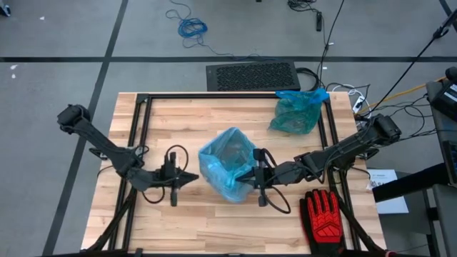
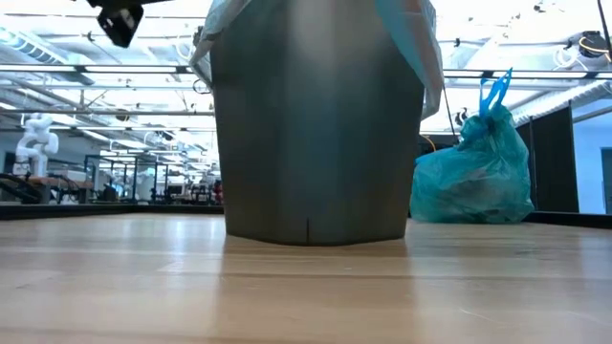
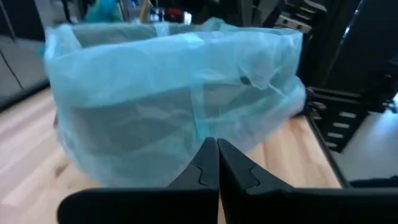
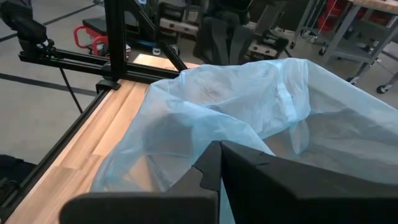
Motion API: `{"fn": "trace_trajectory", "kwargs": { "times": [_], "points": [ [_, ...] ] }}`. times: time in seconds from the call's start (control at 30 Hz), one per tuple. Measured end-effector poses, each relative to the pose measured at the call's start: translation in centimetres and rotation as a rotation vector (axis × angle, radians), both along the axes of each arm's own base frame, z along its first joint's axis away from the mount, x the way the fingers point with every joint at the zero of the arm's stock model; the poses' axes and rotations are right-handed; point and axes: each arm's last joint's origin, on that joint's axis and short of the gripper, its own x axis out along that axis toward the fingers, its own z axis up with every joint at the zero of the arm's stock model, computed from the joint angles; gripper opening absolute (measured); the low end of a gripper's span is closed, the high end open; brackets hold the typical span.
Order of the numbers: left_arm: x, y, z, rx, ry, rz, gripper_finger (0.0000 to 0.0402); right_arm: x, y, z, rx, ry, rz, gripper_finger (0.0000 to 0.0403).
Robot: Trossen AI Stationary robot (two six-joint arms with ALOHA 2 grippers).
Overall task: Place trash/remove bag and relplace
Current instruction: Insert the blue trash bag into the black trash bin
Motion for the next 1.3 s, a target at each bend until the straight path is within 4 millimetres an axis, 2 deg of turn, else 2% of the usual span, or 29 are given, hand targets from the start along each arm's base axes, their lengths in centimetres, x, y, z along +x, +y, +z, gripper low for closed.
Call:
{"fn": "trace_trajectory", "kwargs": {
  "times": [0.1, 0.3, 0.43, 0.57, 0.73, 0.93, 1.0, 1.13, 1.3],
  "points": [
    [1.4, -0.2, -0.7, 0.039, -0.017, 0.021, 0.0, 0.0, 0.0, 0.0, -0.002, 0.0, 0.0, 0.0],
    [4.3, -0.6, -3.4, 0.036, 0.012, 0.003, 0.0, 0.0, 0.0, 0.0, -0.001, 0.001, 0.0, 0.0],
    [5.0, -0.5, -5.3, 0.039, 0.087, 0.025, 0.0, 0.0, 0.0, -0.1, 0.002, 0.013, -0.003, 0.0],
    [4.9, -0.4, -6.5, 0.039, 0.161, 0.071, 0.0, -0.2, -0.1, -0.4, 0.026, 0.051, -0.017, 0.0],
    [4.6, 0.0, -6.7, 0.072, 0.184, 0.146, 0.0, -0.6, 0.3, -0.1, -0.023, 0.041, 0.002, 0.0],
    [4.6, 0.8, -6.6, 0.089, 0.201, 0.182, 0.0, -2.2, 1.3, 1.8, -0.066, -0.034, 0.073, 0.0],
    [4.8, 1.1, -6.7, 0.092, 0.208, 0.196, 0.0, -2.5, 1.9, 1.8, -0.096, -0.035, 0.107, 0.0],
    [5.2, 2.0, -6.6, 0.075, 0.208, 0.216, 0.0, -2.7, 3.6, 0.5, -0.181, 0.011, 0.161, 0.0],
    [5.5, 2.6, -6.6, 0.058, 0.212, 0.215, 0.0, -2.0, 4.4, -2.1, -0.301, 0.098, 0.026, 0.0]
  ]
}}
